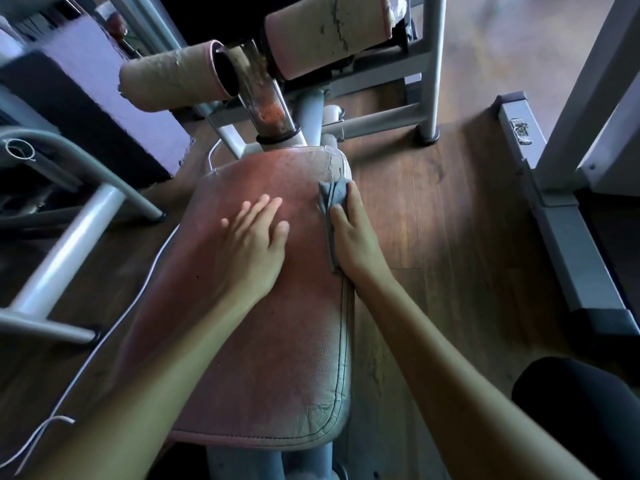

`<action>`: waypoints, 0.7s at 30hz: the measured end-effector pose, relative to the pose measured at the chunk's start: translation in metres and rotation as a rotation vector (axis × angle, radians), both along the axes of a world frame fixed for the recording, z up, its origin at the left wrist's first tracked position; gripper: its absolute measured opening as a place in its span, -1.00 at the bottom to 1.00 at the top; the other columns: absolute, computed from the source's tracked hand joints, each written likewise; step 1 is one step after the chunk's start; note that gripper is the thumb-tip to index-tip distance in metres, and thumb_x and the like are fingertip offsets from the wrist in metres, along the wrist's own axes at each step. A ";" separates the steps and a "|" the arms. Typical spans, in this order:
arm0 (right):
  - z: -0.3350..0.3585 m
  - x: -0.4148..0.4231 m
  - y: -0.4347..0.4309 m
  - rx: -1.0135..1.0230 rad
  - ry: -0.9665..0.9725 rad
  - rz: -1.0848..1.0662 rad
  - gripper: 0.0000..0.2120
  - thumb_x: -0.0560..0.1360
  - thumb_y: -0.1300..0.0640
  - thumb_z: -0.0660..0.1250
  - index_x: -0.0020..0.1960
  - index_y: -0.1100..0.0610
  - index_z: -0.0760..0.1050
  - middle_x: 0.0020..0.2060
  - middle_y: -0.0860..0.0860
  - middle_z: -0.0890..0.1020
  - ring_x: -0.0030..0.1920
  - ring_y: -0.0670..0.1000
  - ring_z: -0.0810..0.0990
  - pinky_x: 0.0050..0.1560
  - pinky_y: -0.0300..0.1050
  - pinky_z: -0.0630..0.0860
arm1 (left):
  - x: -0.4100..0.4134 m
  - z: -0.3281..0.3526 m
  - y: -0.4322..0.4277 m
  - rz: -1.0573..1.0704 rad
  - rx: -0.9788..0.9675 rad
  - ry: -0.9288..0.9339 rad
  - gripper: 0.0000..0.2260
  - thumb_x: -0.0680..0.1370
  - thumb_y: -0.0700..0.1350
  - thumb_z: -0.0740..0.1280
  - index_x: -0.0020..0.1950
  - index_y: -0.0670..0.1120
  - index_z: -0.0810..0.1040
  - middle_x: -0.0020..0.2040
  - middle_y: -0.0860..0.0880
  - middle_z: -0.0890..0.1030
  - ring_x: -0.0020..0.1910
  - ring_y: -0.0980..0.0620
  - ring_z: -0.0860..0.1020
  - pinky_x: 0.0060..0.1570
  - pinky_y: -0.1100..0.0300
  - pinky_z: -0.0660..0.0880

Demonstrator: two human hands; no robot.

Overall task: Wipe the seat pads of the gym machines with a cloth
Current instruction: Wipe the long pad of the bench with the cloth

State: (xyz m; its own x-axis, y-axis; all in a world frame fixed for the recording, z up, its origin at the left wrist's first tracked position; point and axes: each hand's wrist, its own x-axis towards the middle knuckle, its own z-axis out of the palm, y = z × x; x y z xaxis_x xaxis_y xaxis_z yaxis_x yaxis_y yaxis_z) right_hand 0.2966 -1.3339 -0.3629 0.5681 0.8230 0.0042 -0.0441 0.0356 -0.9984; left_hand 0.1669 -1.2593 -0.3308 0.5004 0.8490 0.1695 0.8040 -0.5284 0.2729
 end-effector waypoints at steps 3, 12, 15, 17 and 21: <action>0.005 0.015 0.023 -0.043 -0.011 0.013 -0.53 0.56 0.07 0.04 0.46 0.03 0.26 0.34 0.05 0.43 0.36 0.02 0.40 0.43 0.12 0.31 | -0.015 -0.003 -0.002 -0.026 -0.005 0.027 -0.59 0.68 0.01 0.09 0.55 0.12 0.25 0.58 0.12 0.19 0.58 0.07 0.08 0.54 -0.06 -0.03; 0.016 -0.065 -0.050 -0.415 -0.961 0.153 -0.45 0.68 -0.06 -0.11 0.62 0.10 -0.08 0.61 0.02 -0.15 0.59 0.14 -0.26 0.55 0.13 -0.24 | -0.023 -0.001 0.003 0.065 -0.130 -0.449 -0.65 0.57 -0.06 0.20 0.33 -0.04 0.53 0.36 -0.02 0.54 0.37 0.05 0.44 0.34 0.24 0.28; 0.023 -0.096 -0.050 -0.332 -1.116 0.221 -0.43 0.63 -0.08 -0.07 0.56 0.13 0.22 0.57 0.09 0.17 0.59 0.17 0.06 0.54 0.16 -0.05 | -0.039 0.008 -0.005 0.155 -0.285 -0.699 -0.66 0.53 0.00 0.16 0.23 0.02 0.56 0.21 0.04 0.60 0.25 0.11 0.52 0.20 0.35 0.37; 0.030 -0.115 -0.052 -0.259 -1.136 0.363 -0.46 0.65 -0.07 -0.03 0.57 0.10 0.20 0.58 0.06 0.17 0.59 0.16 0.07 0.54 0.14 -0.05 | -0.050 0.016 -0.014 0.205 -0.303 -0.765 -0.70 0.56 -0.04 0.18 0.22 -0.02 0.58 0.19 0.04 0.61 0.23 0.12 0.53 0.16 0.44 0.37; 0.068 -0.082 -0.045 -0.245 -0.704 0.472 -0.68 0.65 0.04 0.11 0.35 0.00 0.48 0.31 0.04 0.56 0.34 0.11 0.47 0.34 -0.03 0.37 | -0.063 0.026 -0.048 0.232 0.095 -0.459 -0.59 0.51 0.00 0.10 0.21 -0.08 0.61 0.23 -0.09 0.62 0.25 -0.12 0.55 0.32 -0.06 0.40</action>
